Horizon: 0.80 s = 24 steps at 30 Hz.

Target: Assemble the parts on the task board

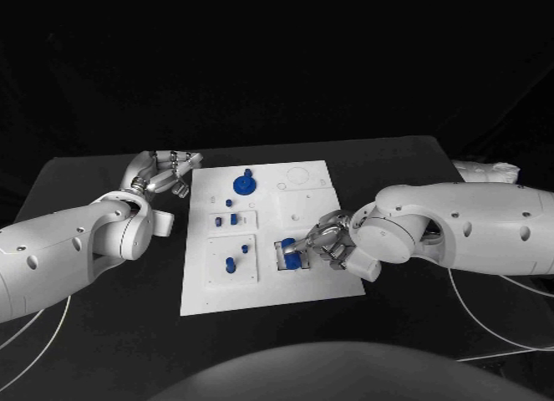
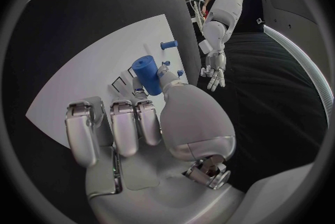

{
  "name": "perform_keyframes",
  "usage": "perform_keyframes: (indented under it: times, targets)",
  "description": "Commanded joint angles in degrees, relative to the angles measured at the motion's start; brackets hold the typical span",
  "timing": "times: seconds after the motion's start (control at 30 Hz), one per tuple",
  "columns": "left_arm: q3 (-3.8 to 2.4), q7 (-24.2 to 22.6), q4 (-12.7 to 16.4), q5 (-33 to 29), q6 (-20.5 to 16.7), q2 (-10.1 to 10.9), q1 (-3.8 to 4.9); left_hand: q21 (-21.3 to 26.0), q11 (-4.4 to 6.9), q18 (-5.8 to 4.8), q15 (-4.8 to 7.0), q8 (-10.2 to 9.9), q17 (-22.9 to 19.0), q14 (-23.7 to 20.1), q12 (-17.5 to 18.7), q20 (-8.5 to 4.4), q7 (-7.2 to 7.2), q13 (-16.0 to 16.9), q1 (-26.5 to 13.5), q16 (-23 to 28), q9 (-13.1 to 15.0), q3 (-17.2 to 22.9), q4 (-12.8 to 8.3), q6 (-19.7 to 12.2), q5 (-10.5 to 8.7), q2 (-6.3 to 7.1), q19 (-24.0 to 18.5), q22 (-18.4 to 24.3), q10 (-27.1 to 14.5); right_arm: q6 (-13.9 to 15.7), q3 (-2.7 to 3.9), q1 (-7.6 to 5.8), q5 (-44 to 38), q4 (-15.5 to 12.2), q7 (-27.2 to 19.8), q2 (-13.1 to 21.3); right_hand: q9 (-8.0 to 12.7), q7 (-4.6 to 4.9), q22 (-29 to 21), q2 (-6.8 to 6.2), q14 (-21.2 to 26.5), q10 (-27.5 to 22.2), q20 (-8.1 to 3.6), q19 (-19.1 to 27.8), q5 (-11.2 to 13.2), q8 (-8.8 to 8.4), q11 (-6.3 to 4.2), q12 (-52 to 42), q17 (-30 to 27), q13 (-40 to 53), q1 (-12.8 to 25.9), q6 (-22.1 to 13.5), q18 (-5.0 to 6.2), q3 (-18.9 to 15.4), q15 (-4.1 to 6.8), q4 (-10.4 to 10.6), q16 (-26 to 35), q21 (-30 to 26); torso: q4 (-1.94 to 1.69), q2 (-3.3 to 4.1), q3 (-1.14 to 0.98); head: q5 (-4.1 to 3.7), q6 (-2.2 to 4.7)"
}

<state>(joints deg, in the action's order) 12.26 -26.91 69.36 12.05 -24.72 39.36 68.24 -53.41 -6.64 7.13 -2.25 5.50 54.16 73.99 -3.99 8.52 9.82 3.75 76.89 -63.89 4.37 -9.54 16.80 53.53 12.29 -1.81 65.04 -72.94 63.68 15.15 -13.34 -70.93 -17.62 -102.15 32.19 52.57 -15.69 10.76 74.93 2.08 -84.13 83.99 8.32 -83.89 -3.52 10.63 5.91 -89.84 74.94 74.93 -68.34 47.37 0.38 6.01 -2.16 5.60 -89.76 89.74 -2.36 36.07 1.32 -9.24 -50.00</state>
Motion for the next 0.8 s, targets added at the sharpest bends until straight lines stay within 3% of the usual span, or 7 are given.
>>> perform_keyframes:
  times: [0.03,0.37,0.7,0.8]
  targets:
    - [-0.04,-0.4,0.2,0.2,0.7,0.0,0.03,0.4,0.35,0.71,-0.07,0.2,-0.1,-0.4,-0.1,0.11,-0.17,0.1,0.0,0.4,0.0,-0.3,-0.1,-0.3,0.16,-0.59,-0.4,0.0,0.2,-0.8,-0.15,0.18,-0.5,-0.1,1.6,-0.1,0.0,-0.06,15.1,-0.03,-5.9,6.0,0.32,-6.1,0.4,0.34,0.54,-0.2,15.1,15.1,0.5,-0.5,-0.38,-0.5,-0.44,0.1,-0.2,0.3,0.03,0.03,0.01,0.05,0.0]
    - [-0.04,-0.4,0.3,0.2,0.8,0.0,0.03,0.4,0.34,0.72,-0.07,0.2,-0.1,-0.4,-0.1,0.11,-0.17,0.1,0.1,0.4,0.0,-0.4,-0.1,-0.3,0.18,-0.66,-0.4,0.0,0.2,-1.2,-0.15,0.18,-1.4,-0.1,2.5,-0.2,-0.2,0.01,15.1,-0.52,-5.9,6.0,0.43,-6.1,0.8,1.04,0.54,-0.2,15.1,15.1,3.1,-1.6,-0.38,-4.7,-0.55,2.2,-0.2,0.3,-0.02,-0.02,0.0,-0.01,0.0]
    - [-0.04,-0.4,0.2,0.2,0.8,-0.1,0.03,0.5,0.34,0.73,-0.07,0.2,-0.1,-0.4,-0.1,0.12,-0.16,0.1,0.1,0.4,0.0,-0.4,-0.1,-0.4,0.19,-0.67,-0.5,0.0,0.1,-0.6,-0.15,0.18,-2.4,-0.4,2.2,-0.1,-0.2,0.01,15.1,-0.39,-5.9,6.0,0.45,-6.1,0.8,1.14,0.58,-0.2,15.1,15.1,3.2,-1.7,-0.38,-5.4,-0.53,2.6,-0.2,0.3,0.0,0.0,0.0,-0.03,0.0]
    - [-0.04,-0.5,0.2,0.2,0.8,-0.1,0.03,0.5,0.34,0.73,-0.07,0.2,-0.1,-0.4,-0.1,0.12,-0.16,0.1,0.1,0.4,0.0,-0.4,-0.1,-0.4,0.19,-0.67,-0.5,0.0,0.1,0.5,-0.15,0.18,-3.8,-0.9,0.6,0.3,-0.8,-0.4,15.1,0.44,-5.9,6.0,0.41,-6.1,0.7,2.52,0.31,-0.2,15.1,15.1,3.3,-0.1,-0.38,-6.0,-0.4,3.1,-0.2,0.3,0.0,0.03,-0.01,0.11,0.0]
